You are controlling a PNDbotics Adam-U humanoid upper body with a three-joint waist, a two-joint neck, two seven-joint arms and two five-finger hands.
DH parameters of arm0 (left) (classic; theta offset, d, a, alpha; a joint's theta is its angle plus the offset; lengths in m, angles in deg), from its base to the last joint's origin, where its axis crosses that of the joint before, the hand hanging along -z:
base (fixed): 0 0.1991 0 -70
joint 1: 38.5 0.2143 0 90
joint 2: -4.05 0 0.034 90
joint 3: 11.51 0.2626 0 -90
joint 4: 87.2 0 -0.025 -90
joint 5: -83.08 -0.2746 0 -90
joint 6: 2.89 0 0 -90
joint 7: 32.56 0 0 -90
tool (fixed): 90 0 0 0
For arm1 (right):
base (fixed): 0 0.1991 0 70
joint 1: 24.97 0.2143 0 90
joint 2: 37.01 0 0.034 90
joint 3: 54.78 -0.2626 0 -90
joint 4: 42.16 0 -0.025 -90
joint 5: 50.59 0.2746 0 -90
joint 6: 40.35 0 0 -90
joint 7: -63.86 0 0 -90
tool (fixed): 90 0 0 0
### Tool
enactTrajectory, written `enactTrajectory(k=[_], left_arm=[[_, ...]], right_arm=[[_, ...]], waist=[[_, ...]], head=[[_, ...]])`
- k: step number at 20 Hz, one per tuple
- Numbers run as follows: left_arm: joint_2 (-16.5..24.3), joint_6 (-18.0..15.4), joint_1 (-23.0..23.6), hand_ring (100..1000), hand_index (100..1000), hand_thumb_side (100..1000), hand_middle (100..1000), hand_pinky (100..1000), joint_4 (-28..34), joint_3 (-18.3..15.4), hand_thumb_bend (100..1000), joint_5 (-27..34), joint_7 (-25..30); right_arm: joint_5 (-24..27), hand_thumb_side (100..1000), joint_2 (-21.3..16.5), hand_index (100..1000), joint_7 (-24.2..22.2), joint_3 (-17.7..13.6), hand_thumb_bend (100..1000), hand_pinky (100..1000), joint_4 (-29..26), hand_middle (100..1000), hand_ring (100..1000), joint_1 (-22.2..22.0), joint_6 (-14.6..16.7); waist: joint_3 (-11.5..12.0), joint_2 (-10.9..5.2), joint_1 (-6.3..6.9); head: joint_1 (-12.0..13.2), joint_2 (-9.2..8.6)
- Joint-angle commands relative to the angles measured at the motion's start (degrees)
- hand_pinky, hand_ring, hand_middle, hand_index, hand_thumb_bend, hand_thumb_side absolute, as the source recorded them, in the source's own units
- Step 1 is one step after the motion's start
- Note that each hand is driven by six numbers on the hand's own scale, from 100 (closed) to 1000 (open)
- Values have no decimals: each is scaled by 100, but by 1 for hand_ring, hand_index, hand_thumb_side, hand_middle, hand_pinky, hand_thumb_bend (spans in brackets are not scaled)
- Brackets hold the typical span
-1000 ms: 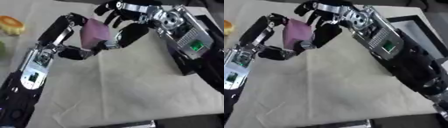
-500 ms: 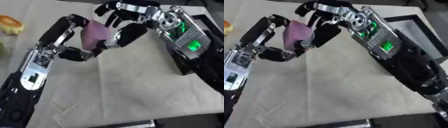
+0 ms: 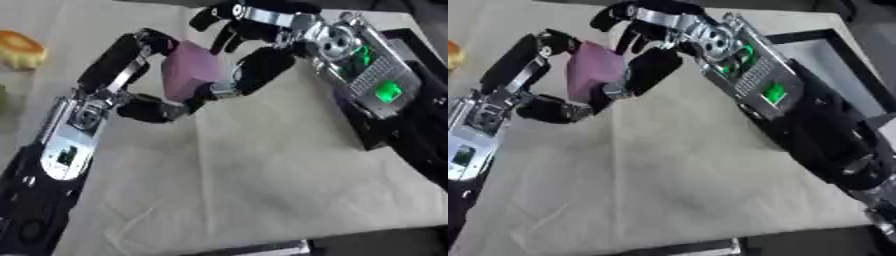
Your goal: Pick up the objects with one hand, pass them to the other hand, and then place them into the box on the other side of the table.
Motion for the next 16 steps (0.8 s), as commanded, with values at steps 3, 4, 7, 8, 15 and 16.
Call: enactTrajectory(k=[3, 4, 7, 8, 15, 16], left_arm=[[-50, -4, -151, 599, 391, 309, 410, 659, 113, 16, 100, -21, 22], [-51, -3, -152, 599, 392, 306, 410, 659, 110, 18, 100, -25, 23], [-50, 2, -155, 599, 392, 302, 411, 658, 94, 24, 100, -54, 32], [-50, 1, -157, 599, 392, 298, 411, 658, 90, 27, 100, -64, 36], [-41, 12, -161, 599, 394, 286, 412, 656, 51, 26, 100, -144, 51], [-41, 18, -160, 600, 394, 285, 413, 656, 47, 26, 100, -157, 52]], right_arm=[[-8, 230, -80, 907, 22, -81, 554, 796, -26, 897, 899, 26, 26], [-7, 229, -83, 907, 29, -88, 556, 796, -28, 899, 899, 23, 24], [-9, 222, -82, 908, 69, -132, 557, 794, -79, 901, 898, 13, 17], [-8, 223, -81, 908, 80, -143, 555, 795, -99, 901, 898, 14, 11], [-56, 208, -73, 906, 157, -220, 567, 794, -182, 902, 895, 19, -14], [-74, 205, -76, 906, 170, -236, 569, 794, -209, 902, 895, 15, -13]], waist=[[-19, -6, -49], [-21, -6, -48], [-32, -6, -44], [-34, -6, -43], [-49, -6, -37], [-52, -5, -36]], head=[[-22, 33], [-20, 33], [-14, 33], [-11, 33], [-13, 33], [-12, 33]])
